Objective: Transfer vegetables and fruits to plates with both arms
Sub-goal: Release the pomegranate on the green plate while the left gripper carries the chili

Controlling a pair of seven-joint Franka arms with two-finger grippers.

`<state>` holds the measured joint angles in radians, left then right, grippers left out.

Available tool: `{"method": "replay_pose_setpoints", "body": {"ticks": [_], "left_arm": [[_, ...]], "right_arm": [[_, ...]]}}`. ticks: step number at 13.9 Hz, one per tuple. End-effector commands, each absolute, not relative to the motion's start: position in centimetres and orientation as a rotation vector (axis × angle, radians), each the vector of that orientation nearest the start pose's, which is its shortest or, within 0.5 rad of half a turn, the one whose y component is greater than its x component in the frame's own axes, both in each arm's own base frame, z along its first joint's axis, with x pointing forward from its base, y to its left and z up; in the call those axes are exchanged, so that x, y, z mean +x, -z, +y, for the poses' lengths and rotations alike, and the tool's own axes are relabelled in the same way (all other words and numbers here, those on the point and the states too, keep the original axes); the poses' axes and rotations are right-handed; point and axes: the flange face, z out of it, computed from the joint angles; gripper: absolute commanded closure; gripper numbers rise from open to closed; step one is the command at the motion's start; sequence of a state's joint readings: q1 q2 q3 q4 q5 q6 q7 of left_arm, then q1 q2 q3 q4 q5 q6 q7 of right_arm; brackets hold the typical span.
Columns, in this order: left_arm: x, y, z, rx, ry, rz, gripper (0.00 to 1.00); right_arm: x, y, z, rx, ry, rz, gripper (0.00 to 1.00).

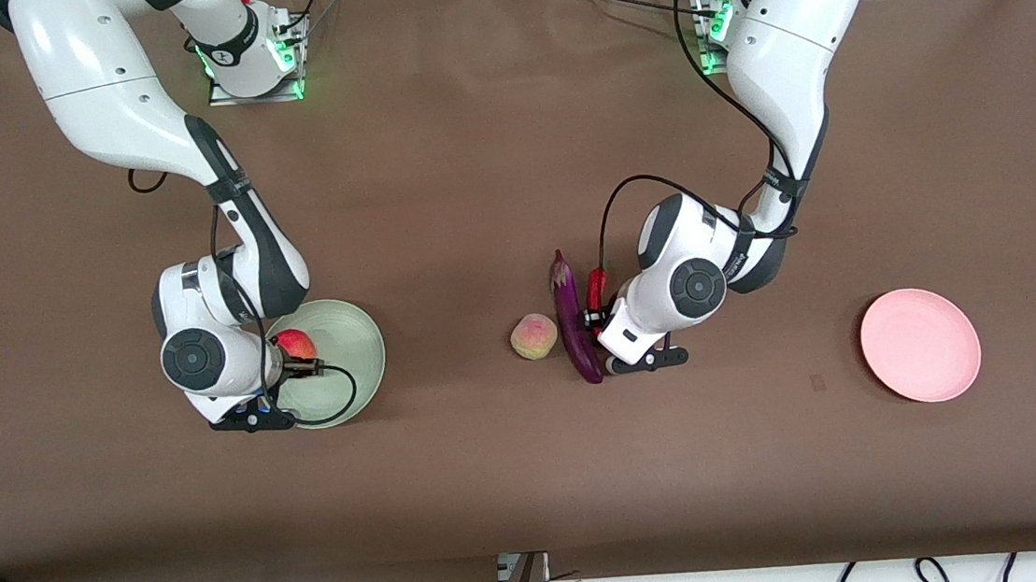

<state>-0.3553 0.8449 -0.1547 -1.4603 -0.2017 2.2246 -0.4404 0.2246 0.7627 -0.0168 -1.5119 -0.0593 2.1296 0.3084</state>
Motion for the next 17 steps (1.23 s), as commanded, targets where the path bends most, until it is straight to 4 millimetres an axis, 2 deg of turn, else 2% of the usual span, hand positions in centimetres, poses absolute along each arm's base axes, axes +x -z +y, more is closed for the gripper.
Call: {"method": "replay_pose_setpoints", "body": {"ticks": [1, 2, 3, 5, 7, 9, 10, 12, 14, 15, 17], "left_arm": [[62.9, -17.3, -33.8, -3.338, -0.313, -0.174, 0.53], [62.9, -17.2, -33.7, -3.338, -0.315, -0.167, 0.72], [62.8, -17.0, -33.7, -3.336, -0.318, -0.160, 0.99], [62.8, -16.8, -33.6, -3.334, -0.323, -0.141, 1.00], [63.8, -17.7, -32.1, -3.340, -0.288, -0.036, 1.00], [66.0, -20.1, -27.2, -3.278, -0.290, 0.027, 1.00], [67.2, -21.8, -25.1, -3.238, -0.286, 0.155, 1.00], [68.7, -23.8, -19.8, -3.235, -0.326, 0.300, 1.00], [69.3, -24.7, -13.5, -3.233, -0.391, 0.471, 1.00], [69.7, -24.9, -9.7, -3.201, -0.402, 0.547, 1.00], [70.1, -25.2, -2.7, -3.104, -0.404, 0.711, 1.00]], "right_arm": [[69.5, -22.6, 13.1, -3.220, -0.126, 0.090, 0.01], [70.0, -23.6, 13.1, -3.216, -0.101, 0.060, 0.01], [70.5, -24.7, 13.3, -3.212, -0.075, 0.041, 0.01], [70.6, -26.6, 14.1, -3.205, -0.037, 0.024, 0.01], [70.3, -28.4, 15.7, -3.188, -0.007, -0.003, 0.01], [69.5, -29.0, 19.3, -3.151, -0.003, -0.043, 0.01], [69.1, -29.2, 21.0, -3.132, -0.004, -0.015, 0.01], [67.8, -29.6, 25.4, -3.086, -0.004, 0.066, 0.01], [66.3, -29.5, 29.8, -3.061, 0.005, 0.157, 0.01], [65.4, -29.6, 32.5, -3.043, 0.045, 0.188, 0.01], [64.2, -29.2, 36.4, -2.997, 0.117, 0.261, 0.01]]}}
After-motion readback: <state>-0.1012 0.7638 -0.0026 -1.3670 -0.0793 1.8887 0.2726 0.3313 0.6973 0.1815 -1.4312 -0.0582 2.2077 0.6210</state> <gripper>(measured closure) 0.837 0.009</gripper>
